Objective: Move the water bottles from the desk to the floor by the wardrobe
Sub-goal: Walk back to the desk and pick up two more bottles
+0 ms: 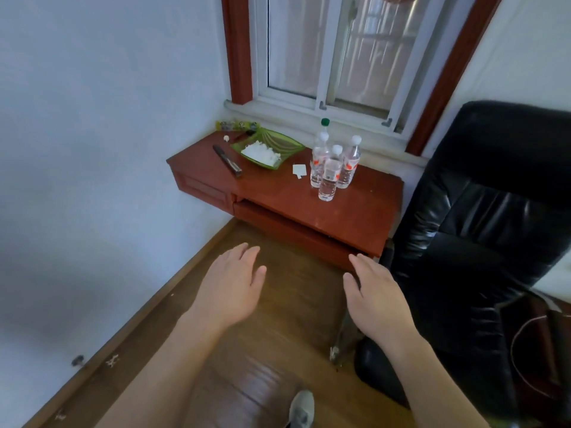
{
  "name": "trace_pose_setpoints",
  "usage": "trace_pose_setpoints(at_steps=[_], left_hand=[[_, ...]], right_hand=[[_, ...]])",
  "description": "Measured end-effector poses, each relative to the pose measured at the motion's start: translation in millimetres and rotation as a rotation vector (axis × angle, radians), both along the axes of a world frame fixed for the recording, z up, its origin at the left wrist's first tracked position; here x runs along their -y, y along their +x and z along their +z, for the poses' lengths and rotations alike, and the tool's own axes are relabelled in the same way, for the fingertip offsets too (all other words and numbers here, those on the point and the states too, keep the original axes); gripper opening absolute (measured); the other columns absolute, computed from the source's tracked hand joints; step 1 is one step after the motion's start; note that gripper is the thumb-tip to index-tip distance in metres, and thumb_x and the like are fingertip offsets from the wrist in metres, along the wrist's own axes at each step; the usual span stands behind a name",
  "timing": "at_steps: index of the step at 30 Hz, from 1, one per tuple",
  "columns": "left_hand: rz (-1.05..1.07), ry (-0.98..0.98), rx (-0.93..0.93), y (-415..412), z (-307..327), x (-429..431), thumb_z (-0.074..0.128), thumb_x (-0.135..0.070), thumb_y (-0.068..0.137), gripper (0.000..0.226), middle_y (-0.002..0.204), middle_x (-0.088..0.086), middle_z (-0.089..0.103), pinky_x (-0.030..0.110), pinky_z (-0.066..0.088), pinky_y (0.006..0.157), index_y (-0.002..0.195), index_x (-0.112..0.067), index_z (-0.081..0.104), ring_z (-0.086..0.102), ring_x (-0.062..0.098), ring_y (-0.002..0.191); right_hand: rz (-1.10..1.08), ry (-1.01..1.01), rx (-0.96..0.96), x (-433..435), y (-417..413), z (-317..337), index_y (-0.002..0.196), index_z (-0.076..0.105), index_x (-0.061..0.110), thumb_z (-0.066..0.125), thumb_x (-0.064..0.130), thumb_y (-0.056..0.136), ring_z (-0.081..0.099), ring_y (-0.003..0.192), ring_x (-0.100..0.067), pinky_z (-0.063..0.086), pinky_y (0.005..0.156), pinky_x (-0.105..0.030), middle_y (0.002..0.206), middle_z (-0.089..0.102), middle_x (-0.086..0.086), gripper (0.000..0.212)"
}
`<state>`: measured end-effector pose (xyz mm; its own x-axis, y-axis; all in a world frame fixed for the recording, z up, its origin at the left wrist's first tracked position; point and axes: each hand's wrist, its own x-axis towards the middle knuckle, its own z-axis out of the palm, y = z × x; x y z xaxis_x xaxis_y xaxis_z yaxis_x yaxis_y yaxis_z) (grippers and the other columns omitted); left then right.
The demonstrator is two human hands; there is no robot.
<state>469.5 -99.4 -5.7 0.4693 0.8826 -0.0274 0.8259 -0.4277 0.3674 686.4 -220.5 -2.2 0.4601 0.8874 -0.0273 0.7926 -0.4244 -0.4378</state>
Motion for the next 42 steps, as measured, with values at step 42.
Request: trace_pose_setpoints(at_steps=[42], left_hand=[[-0.552,0.019,0.037,342,-19,-457,0.052,-0.035,0.096,0.049,0.137,0.004,0.048,0.043,0.05,0.086,0.14,-0.02,0.038,0.053,0.024,0.113]], right_hand=[[-0.228,-0.016,-0.061,-413,241,-8,0.144,0.039,0.024,0.052,0.038,0.095,0.053,0.113,-0.016,0.047,0.093,-0.033,0.133,0.054,0.003,0.053]])
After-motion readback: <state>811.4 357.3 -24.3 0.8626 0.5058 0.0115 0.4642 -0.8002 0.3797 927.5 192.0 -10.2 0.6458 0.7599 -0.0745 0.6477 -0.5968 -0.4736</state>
